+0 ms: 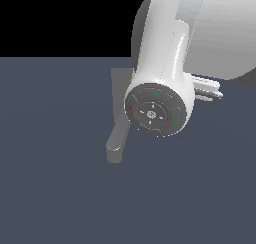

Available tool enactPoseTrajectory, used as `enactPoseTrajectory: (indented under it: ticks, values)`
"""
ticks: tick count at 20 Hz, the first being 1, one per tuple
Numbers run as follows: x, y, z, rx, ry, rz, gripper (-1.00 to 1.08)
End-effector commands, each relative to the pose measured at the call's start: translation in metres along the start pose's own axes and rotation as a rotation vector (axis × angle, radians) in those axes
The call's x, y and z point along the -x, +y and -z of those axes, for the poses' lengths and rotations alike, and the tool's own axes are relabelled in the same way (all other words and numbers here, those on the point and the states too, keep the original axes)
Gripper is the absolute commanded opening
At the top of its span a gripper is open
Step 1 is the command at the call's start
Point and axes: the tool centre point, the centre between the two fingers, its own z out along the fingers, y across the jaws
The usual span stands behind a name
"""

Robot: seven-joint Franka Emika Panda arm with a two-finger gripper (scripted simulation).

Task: Turn on the faucet by rotating a designated handle.

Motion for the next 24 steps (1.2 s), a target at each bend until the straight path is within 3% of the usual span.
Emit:
enactPoseTrajectory:
  ticks: [1, 24]
  values:
    - [-0.006, 0.034, 0.002, 0.252, 0.005, 0.126, -1.00]
    - [-0.069, 0.007, -0.004, 0.252, 0.005, 0.127, -1.00]
